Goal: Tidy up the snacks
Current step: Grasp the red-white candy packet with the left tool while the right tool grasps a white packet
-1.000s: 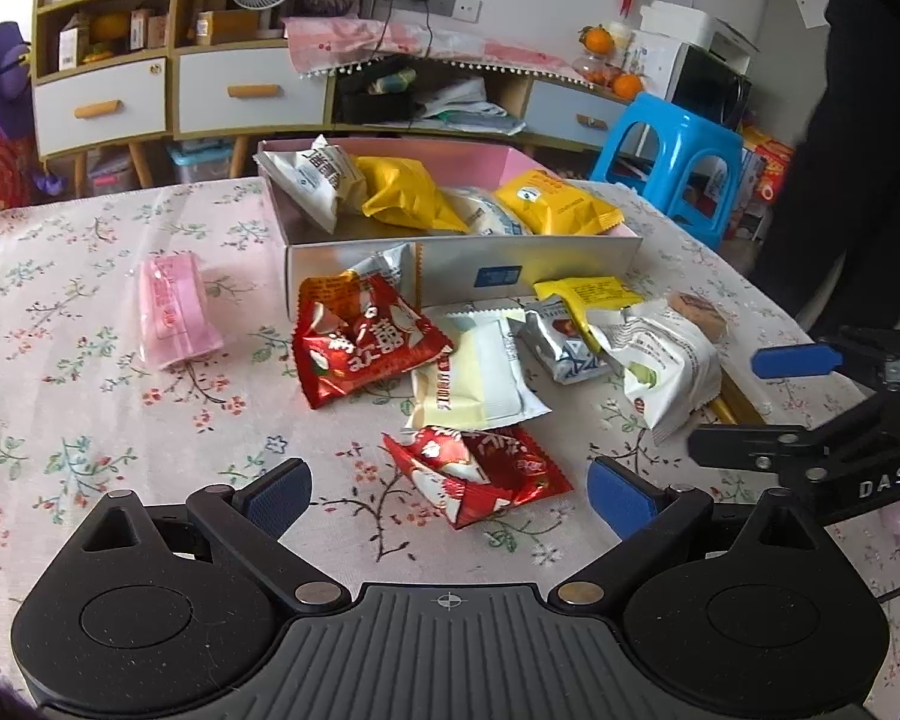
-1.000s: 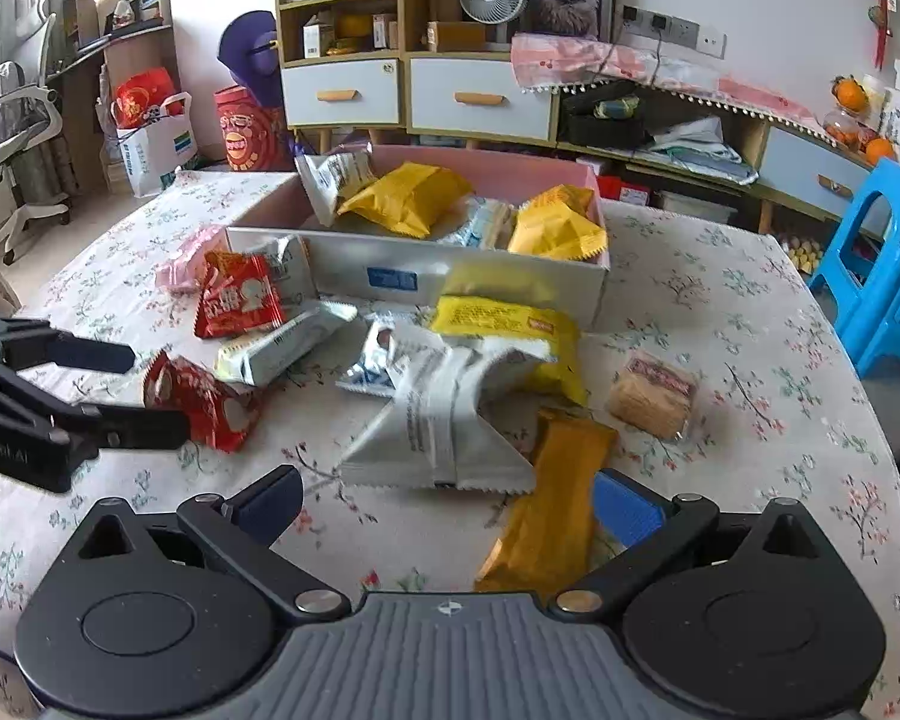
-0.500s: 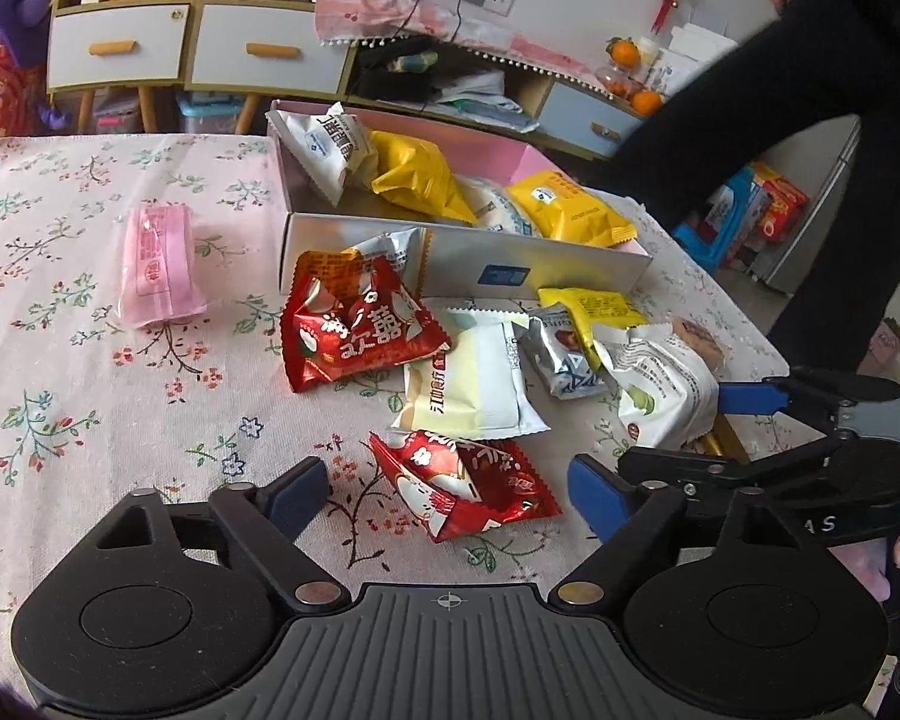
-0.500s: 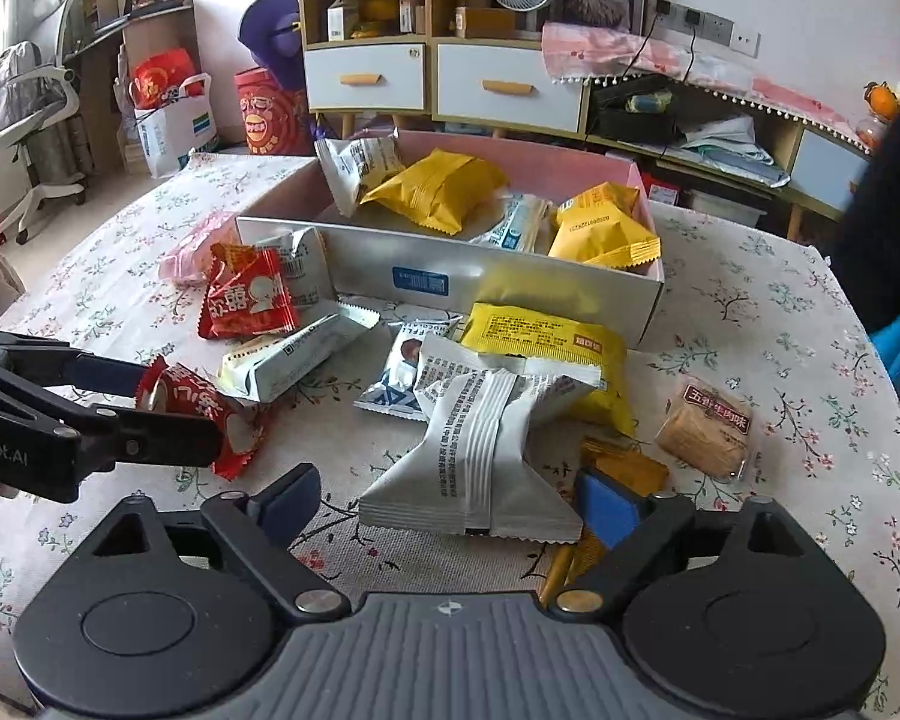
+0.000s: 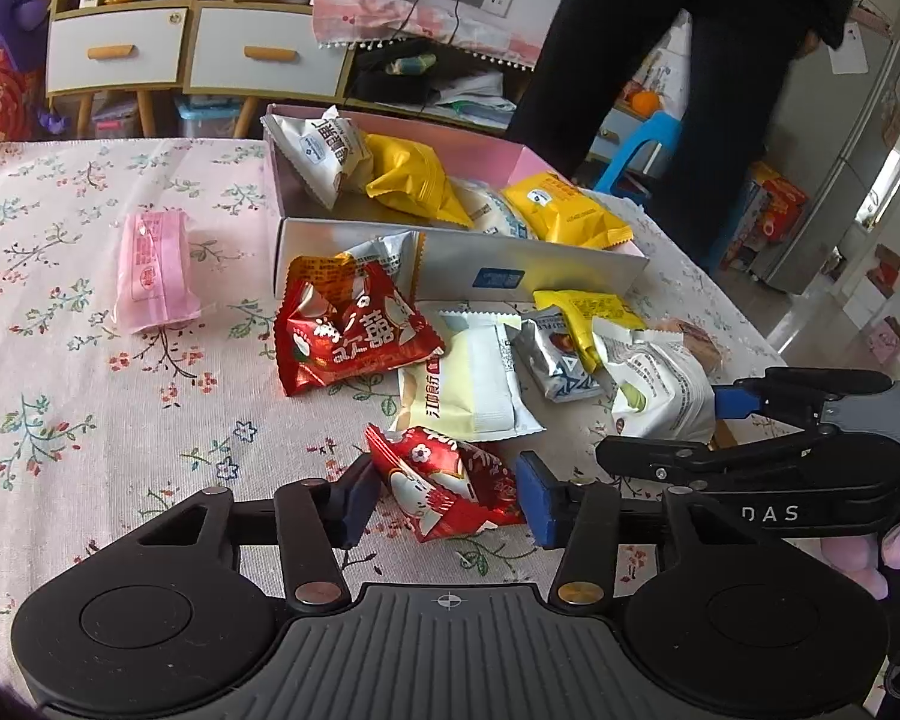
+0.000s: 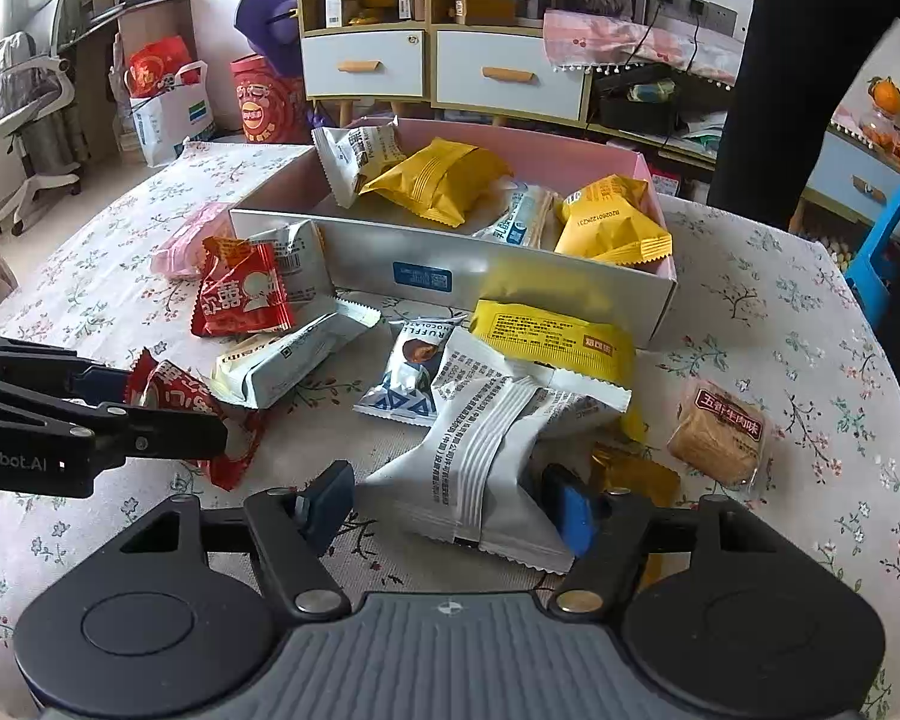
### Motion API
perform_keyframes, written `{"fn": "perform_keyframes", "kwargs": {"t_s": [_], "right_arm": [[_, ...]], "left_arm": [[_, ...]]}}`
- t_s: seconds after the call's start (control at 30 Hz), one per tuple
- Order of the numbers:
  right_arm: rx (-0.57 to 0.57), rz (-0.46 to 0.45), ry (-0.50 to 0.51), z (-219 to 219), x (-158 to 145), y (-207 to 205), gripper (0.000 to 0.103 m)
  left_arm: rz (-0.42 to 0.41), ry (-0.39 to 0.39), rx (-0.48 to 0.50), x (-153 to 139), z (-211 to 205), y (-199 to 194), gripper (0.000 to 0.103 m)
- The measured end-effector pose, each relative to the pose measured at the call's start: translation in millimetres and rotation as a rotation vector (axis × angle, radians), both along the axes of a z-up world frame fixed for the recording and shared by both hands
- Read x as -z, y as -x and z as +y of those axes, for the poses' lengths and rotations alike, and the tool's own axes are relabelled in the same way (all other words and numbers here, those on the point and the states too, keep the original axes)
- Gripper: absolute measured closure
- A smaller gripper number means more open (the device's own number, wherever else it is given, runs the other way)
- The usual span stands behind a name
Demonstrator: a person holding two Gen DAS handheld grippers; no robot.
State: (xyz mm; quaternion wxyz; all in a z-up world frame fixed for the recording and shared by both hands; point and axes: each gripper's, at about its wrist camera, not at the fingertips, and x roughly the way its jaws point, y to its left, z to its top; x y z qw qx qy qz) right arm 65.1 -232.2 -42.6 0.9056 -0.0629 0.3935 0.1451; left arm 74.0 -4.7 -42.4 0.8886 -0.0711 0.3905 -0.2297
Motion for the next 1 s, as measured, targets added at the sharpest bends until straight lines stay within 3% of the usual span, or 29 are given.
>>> {"fn": "perform_keyframes", "kwargs": {"t_s": [0.23,0.3,0.67,0.7,1.0], "right_arm": [[0.001,0.000,0.019,3.2,-1.5,0.7,0.047],[-0.005,0.000,0.019,4.4,-2.5,2.1,0.047],[-0.021,-0.005,0.019,9.5,-8.6,8.1,0.048],[-0.020,-0.006,0.019,9.6,-9.1,8.3,0.048],[0.010,0.035,-0.008,6.7,-14.5,6.7,0.048]], "left_arm": [[-0.015,-0.018,0.010,-2.9,-1.8,1.4,0.060],[-0.025,-0.022,0.012,-4.5,-1.9,2.1,0.065],[-0.033,-0.039,0.021,-7.5,-3.5,2.5,0.066],[-0.032,-0.039,0.020,-7.6,-3.2,2.5,0.071],[-0.019,-0.045,0.025,-9.2,-2.6,2.5,0.073]]}}
